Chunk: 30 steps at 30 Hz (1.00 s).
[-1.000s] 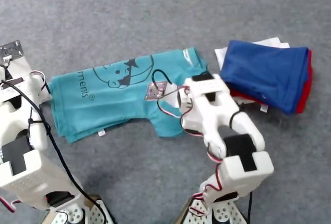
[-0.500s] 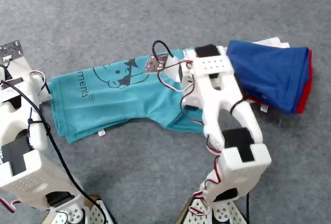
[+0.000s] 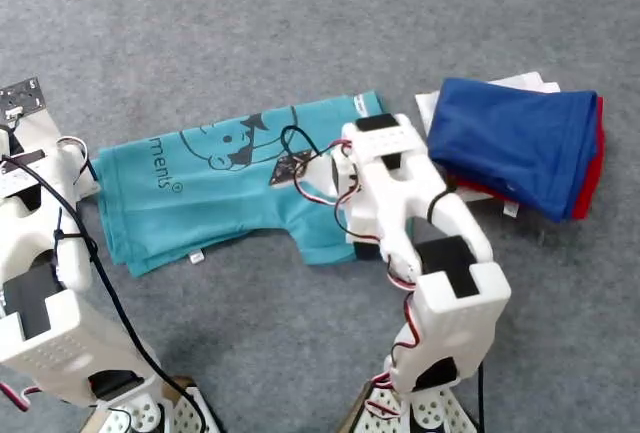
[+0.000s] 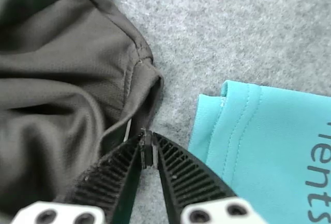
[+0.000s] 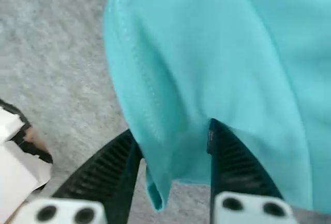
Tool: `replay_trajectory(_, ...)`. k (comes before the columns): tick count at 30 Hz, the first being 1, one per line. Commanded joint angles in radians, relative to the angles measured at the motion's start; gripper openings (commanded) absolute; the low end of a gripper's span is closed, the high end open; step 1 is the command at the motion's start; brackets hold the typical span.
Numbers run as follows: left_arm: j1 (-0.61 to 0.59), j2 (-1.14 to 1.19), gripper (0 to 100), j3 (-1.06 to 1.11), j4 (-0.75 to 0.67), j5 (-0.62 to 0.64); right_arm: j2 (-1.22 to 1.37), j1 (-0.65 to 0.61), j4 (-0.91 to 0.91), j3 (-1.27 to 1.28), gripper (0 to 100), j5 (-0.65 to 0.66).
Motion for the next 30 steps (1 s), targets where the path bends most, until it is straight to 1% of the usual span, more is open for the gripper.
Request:
replay_trajectory(1, -0.005, -0.048, 3, -0.004, -0.015, 0.011, 0.002, -0.005, -0.068, 0.022, 20.4, -0.009)
replay_trajectory(5, -0.005, -0.048, 3, -0.004, -0.015, 0.011, 0.062, -0.005, -0.224, 0.081, 20.2, -0.011)
replay_trajectory(9, -0.005, -0.048, 3, -0.004, -0.015, 0.011, 0.081, -0.014, -0.236, 0.074, 19.4, -0.011)
replay_trajectory(11, -0.005, -0.048, 3, -0.004, -0.015, 0.009, 0.085, -0.017, -0.236, 0.074, 13.1, -0.011)
replay_trajectory(13, -0.005, -0.048, 3, -0.004, -0.015, 0.009, 0.085, -0.017, -0.242, 0.073, 2.6, -0.014)
replay_trajectory(14, -0.005, -0.048, 3, -0.004, -0.015, 0.009, 0.085, -0.017, -0.244, 0.071, 0.9, -0.015)
replay_trajectory(15, -0.005, -0.048, 3, -0.004, -0.015, 0.009, 0.085, -0.017, -0.244, 0.071, 3.1, -0.015)
replay_trajectory(16, -0.005, -0.048, 3, -0.004, -0.015, 0.009, 0.085, -0.015, -0.244, 0.071, 3.1, -0.017)
replay_trajectory(17, -0.005, -0.048, 3, -0.004, -0.015, 0.009, 0.084, -0.015, -0.245, 0.071, 1.5, -0.018)
replay_trajectory(21, -0.005, -0.048, 3, -0.004, -0.015, 0.009, 0.079, 0.0, -0.298, 0.064, 1.4, -0.057)
replay_trajectory(24, -0.005, -0.048, 3, -0.004, -0.015, 0.009, 0.079, 0.014, -0.267, 0.005, 1.3, -0.069)
replay_trajectory(30, -0.005, -0.048, 3, -0.004, -0.015, 0.009, 0.079, 0.044, -0.103, -0.18, 1.3, -0.094)
